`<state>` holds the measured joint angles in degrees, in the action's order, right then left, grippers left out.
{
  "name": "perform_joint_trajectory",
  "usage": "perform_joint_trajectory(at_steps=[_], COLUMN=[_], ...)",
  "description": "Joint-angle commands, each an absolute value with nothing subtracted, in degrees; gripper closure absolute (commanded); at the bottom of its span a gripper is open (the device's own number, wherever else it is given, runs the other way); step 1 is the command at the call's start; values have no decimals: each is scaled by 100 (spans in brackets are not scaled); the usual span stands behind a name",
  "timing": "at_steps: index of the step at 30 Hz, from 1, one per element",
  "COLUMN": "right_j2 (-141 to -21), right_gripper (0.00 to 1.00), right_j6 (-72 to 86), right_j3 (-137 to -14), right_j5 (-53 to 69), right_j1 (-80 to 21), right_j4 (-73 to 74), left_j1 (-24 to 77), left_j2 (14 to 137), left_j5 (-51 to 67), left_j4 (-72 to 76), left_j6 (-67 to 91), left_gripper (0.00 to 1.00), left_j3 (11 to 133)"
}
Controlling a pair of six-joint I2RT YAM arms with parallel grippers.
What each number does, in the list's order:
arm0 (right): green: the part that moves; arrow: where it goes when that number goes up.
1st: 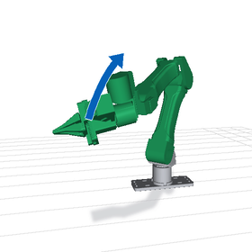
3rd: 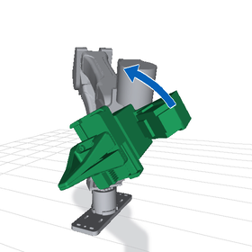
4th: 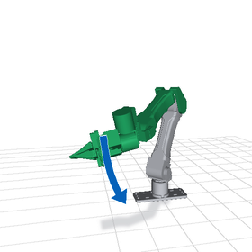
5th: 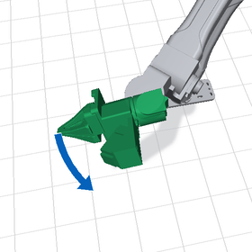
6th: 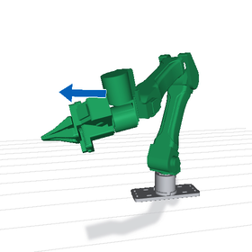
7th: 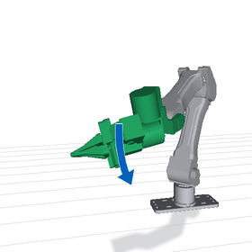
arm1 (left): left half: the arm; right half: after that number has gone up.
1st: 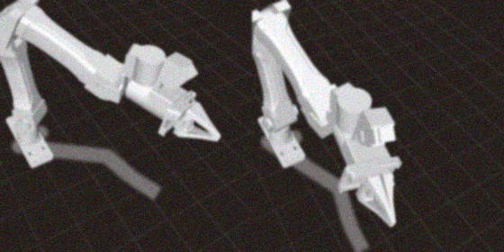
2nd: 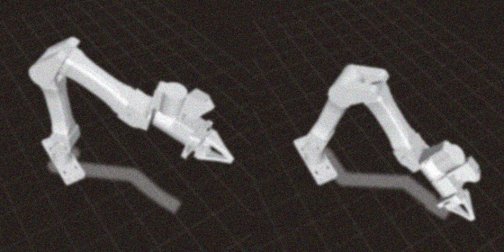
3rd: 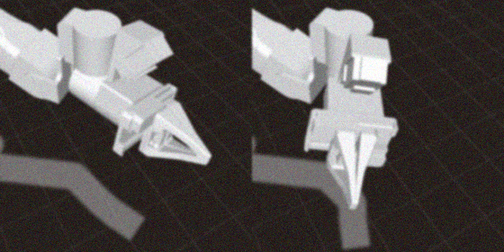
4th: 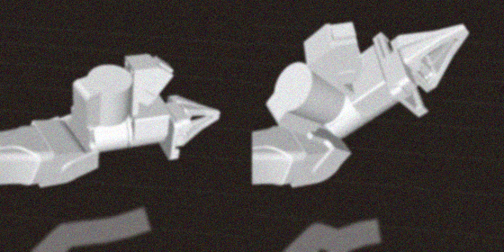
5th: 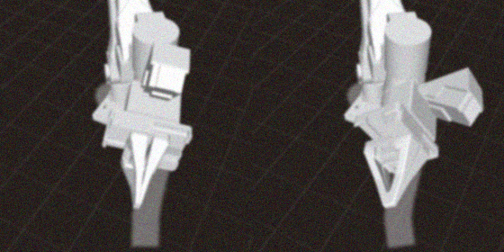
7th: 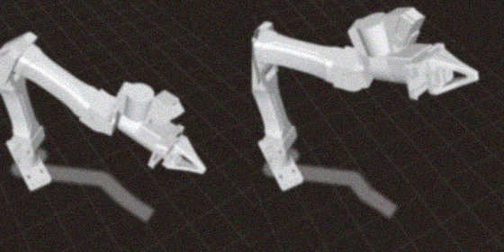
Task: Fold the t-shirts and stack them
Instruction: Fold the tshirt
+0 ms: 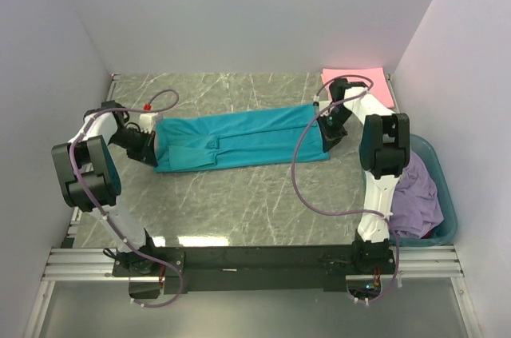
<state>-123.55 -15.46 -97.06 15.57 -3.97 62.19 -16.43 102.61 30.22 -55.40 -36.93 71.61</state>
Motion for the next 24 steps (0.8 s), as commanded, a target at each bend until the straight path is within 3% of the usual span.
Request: perform_joint_trajectory(at_steps=[1,9,10,11,12,13,14,16,19,24], right_j2=[-12032,-12147,-12155,-12138,-12068,-12006,-11936,-11699,-11426,-11232], right_gripper=[100,100,95,80,72,65,55,47,47,55], right_j6=[-1687,-1723,-1731,-1731,-1723,-1714,-1696,-1670,-1643,-1617], right_j3=[-9616,-9194,-9193,-9219,-9263,-9351,-9404,-9553,-9711,-9721], right_j5=[1266,975,984,1089,1142,1212,1265,1441,1808,2048], right_j1=[-387,-430,-439,-457,-457,-466,-466,-475,-501,-746], right_j4=[6170,5871,5880,5941,5985,6029,6108,6161,6266,6153], left_j1=[-1670,-1679,-1670,-1670,-1670,-1679,-1687,-1679,-1670,-1574], left_j2=[10212,10538,10547,10503,10442,10346,10084,9827,9484,9316], left_j5=[3006,2584,2610,2663,2767,2995,3128,3417,3682,3972], left_j4=[-5669,-5177,-5159,-5194,-5229,-5290,-5404,-5493,-5774,-5845], left_j6=[-3577,-3323,-3305,-3313,-3340,-3366,-3479,-3481,-3533,-3340], left_gripper=[99,99,99,96,88,70,63,54,53,53], left_j3=[7269,6953,6961,6978,7005,7014,7014,6970,6900,6497])
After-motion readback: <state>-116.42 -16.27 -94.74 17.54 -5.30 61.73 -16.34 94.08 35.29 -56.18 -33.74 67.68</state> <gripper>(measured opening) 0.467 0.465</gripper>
